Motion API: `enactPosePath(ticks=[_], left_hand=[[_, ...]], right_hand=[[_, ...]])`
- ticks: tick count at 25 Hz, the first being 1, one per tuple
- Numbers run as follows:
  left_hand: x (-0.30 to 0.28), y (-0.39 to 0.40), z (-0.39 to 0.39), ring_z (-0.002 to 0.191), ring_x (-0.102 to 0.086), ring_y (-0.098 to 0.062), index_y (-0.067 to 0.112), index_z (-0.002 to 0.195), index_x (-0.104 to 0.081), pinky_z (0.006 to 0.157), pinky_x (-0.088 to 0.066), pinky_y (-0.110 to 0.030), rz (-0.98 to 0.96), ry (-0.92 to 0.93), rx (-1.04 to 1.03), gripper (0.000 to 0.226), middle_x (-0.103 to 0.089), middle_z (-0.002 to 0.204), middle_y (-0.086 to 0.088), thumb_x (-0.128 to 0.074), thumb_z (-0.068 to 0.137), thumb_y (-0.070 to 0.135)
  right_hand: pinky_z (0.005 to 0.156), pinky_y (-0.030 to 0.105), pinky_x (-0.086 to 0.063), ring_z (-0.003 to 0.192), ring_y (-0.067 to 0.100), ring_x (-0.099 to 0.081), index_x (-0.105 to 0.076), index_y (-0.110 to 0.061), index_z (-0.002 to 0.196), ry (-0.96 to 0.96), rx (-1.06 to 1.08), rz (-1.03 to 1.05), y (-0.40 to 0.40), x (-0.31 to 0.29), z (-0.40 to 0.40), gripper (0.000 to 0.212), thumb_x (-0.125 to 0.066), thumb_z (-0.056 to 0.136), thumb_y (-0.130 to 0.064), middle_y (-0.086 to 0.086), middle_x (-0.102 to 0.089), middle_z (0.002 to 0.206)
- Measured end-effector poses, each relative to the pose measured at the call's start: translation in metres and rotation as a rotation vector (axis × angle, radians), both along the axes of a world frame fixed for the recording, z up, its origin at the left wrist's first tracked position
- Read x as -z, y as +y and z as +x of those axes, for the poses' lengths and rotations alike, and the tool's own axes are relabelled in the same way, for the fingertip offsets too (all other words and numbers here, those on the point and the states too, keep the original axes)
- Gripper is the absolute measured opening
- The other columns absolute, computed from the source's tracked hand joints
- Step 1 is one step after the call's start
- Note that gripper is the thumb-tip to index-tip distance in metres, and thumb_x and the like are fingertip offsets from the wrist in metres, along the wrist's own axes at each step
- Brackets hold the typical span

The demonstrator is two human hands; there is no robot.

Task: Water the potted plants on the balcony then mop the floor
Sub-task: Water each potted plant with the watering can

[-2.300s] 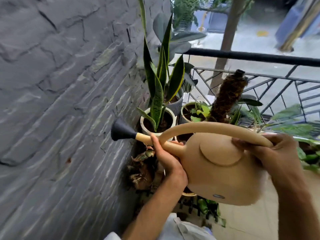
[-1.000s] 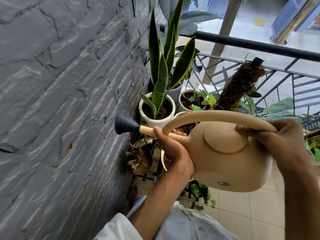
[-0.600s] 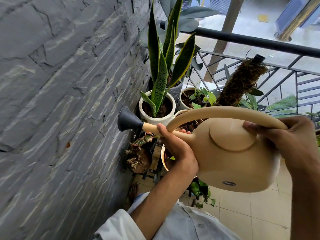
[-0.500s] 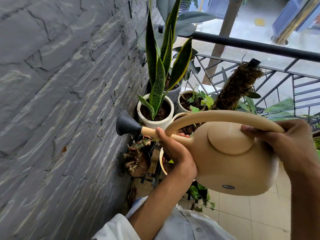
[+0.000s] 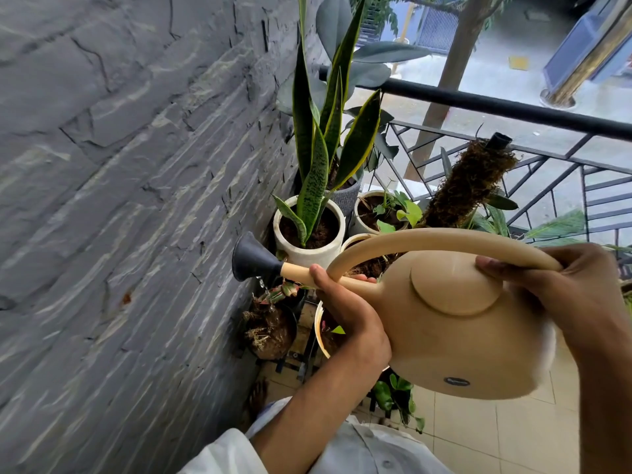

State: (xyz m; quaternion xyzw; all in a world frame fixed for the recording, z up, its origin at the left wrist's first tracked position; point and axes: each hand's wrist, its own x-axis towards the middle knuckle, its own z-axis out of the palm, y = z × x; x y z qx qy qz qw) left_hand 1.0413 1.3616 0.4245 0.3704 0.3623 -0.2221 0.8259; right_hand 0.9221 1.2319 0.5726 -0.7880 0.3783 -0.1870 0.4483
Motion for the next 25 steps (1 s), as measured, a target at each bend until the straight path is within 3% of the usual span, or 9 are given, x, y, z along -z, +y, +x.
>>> enactPosePath(ticks=[2,4,6,9,11,15,19,22,25], left_hand=[[-0.002,0.000,-0.001,0.074,-0.068,-0.032,0.007,0.095,-0.066,0.097,-0.057,-0.057,0.007,0.011,-0.007,0.100,-0.069,0.075,-0.012,-0.051,0.055,0.097],[-0.003,0.001,-0.004,0.075,-0.068,-0.032,0.005,0.097,-0.067,0.098,-0.056,-0.058,0.001,0.019,-0.009,0.106,-0.069,0.077,-0.013,-0.053,0.051,0.099],[-0.004,0.000,-0.007,0.076,-0.068,-0.032,-0.001,0.113,-0.066,0.099,-0.056,-0.060,-0.019,0.017,-0.029,0.130,-0.069,0.079,-0.013,-0.058,0.037,0.104],[-0.006,-0.001,-0.010,0.075,-0.067,-0.032,-0.001,0.122,-0.063,0.097,-0.057,-0.060,-0.023,-0.006,-0.063,0.142,-0.068,0.079,-0.013,-0.058,0.028,0.105],[-0.011,-0.001,-0.008,0.073,-0.066,-0.031,-0.001,0.125,-0.061,0.093,-0.058,-0.056,-0.016,-0.033,-0.067,0.133,-0.066,0.077,-0.012,-0.060,0.042,0.103],[-0.030,0.000,-0.007,0.071,-0.064,-0.026,0.006,0.121,-0.058,0.078,-0.057,-0.042,0.100,-0.097,-0.056,0.073,-0.063,0.076,-0.009,-0.049,0.093,0.074],[-0.047,0.000,0.008,0.071,-0.063,-0.022,0.022,0.111,-0.057,0.077,-0.056,-0.039,0.133,-0.188,0.003,0.051,-0.063,0.078,-0.009,-0.047,0.096,0.070],[-0.045,-0.001,0.022,0.075,-0.065,-0.024,0.023,0.111,-0.056,0.083,-0.058,-0.045,0.140,-0.198,0.031,0.051,-0.065,0.082,-0.011,-0.046,0.096,0.071],[-0.045,-0.004,0.035,0.076,-0.069,-0.025,0.015,0.111,-0.059,0.083,-0.058,-0.045,0.109,-0.172,0.113,0.082,-0.069,0.083,-0.010,-0.047,0.077,0.088]], right_hand=[[0.065,0.038,-0.047,0.059,0.027,-0.060,-0.081,-0.018,0.073,0.011,0.004,0.006,-0.002,0.000,0.001,0.023,-0.096,0.063,-0.034,0.006,-0.072,0.064],[0.064,0.037,-0.046,0.058,0.027,-0.059,-0.081,-0.017,0.072,0.014,-0.005,0.011,-0.003,0.001,0.001,0.022,-0.095,0.065,-0.032,0.007,-0.071,0.061],[0.064,0.036,-0.043,0.059,0.025,-0.056,-0.082,-0.025,0.077,0.007,-0.006,0.010,-0.004,0.000,0.001,0.020,-0.095,0.064,-0.031,0.015,-0.068,0.062],[0.066,0.037,-0.042,0.061,0.026,-0.055,-0.078,-0.013,0.068,-0.012,0.002,0.048,-0.004,0.001,-0.001,0.021,-0.094,0.066,-0.027,0.013,-0.068,0.060],[0.064,0.034,-0.040,0.058,0.026,-0.053,-0.079,-0.012,0.072,-0.020,0.008,0.073,-0.006,0.004,-0.004,0.022,-0.093,0.066,-0.028,0.002,-0.065,0.053],[0.048,0.022,-0.030,0.045,0.015,-0.040,-0.079,-0.013,0.069,-0.040,0.018,0.117,-0.010,0.007,-0.007,0.020,-0.092,0.066,-0.028,-0.004,-0.049,0.045],[0.039,0.018,-0.022,0.038,0.009,-0.029,-0.073,-0.015,0.057,-0.067,0.062,0.195,-0.011,0.008,-0.002,0.024,-0.090,0.063,-0.031,-0.010,-0.036,0.040],[0.038,0.016,-0.024,0.037,0.007,-0.032,-0.071,-0.004,0.064,-0.083,0.107,0.163,-0.010,0.013,0.003,0.032,-0.091,0.066,-0.030,-0.011,-0.040,0.040],[0.045,0.017,-0.029,0.041,0.010,-0.038,-0.075,-0.008,0.069,-0.107,0.129,0.121,-0.006,0.013,0.011,0.029,-0.092,0.067,-0.031,-0.009,-0.046,0.044]])
